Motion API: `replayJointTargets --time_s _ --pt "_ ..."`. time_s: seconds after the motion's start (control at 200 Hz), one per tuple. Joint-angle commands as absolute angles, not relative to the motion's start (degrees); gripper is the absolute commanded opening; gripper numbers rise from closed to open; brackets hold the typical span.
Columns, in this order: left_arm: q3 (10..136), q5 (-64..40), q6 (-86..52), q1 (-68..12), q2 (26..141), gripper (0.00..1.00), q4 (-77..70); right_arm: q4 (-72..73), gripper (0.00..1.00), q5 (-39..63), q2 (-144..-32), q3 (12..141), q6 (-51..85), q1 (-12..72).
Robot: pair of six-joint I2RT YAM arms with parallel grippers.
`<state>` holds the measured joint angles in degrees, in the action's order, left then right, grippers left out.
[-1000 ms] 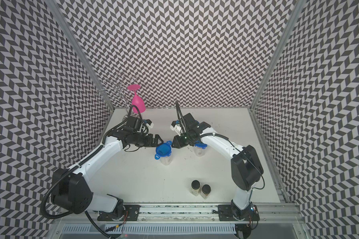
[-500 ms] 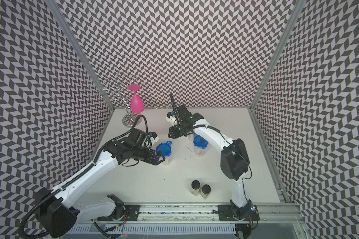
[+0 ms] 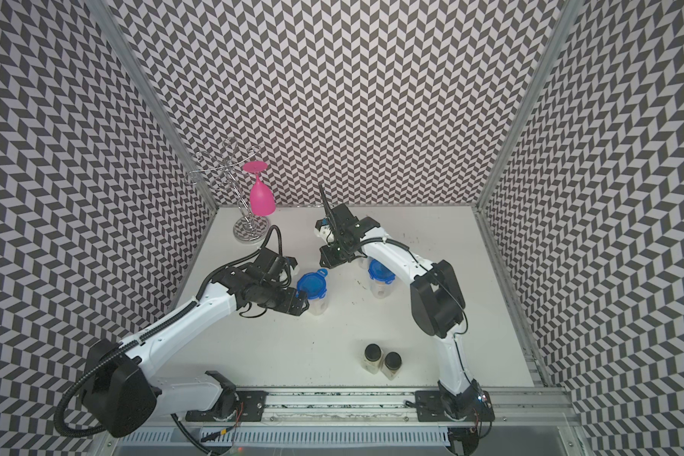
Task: Pack away toiletry kits
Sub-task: Close the fastener on the container.
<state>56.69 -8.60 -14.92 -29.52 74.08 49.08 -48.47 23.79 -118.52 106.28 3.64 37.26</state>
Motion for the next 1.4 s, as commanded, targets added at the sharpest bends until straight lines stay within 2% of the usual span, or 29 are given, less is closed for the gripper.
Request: replayJointTargets --time_s 0.0,0.466,0.671,0.806,1.022,1.192,1.282,1.392 --pt "57.3 -6.6 -14.8 -28.1 73.4 0.94 49.1 -47.6 0.18 23.5 -117.2 104.3 2.6 38.0" --pt "57.6 -7.1 -11.8 -21.4 74.2 0.93 49.2 -46.7 0.16 23.4 -109.4 95.7 3.9 38.1" --pt "57.1 -7.6 -13.7 -18.2 72.0 0.93 52.2 -49.3 0.16 19.6 -105.9 93.8 4.6 37.4" --pt "57.3 -13.5 -16.4 -13.6 69.4 0.86 53.5 -53.3 0.16 15.5 -105.6 97.2 3.4 37.4" --pt "58.7 -27.0 -26.2 -14.2 64.0 0.78 43.9 -51.1 0.16 20.4 -105.5 95.5 3.7 38.2" --pt "60.0 -24.4 -29.0 -21.4 65.7 0.72 43.9 -48.9 0.16 23.6 -106.3 95.0 4.3 38.6" --pt "57.7 -25.7 -31.0 -23.2 66.4 0.67 40.7 -48.5 0.16 24.0 -106.5 94.8 4.3 38.8" --pt "57.1 -24.9 -31.5 -24.2 67.7 0.66 39.4 -47.7 0.16 24.4 -106.4 94.0 4.3 38.8"
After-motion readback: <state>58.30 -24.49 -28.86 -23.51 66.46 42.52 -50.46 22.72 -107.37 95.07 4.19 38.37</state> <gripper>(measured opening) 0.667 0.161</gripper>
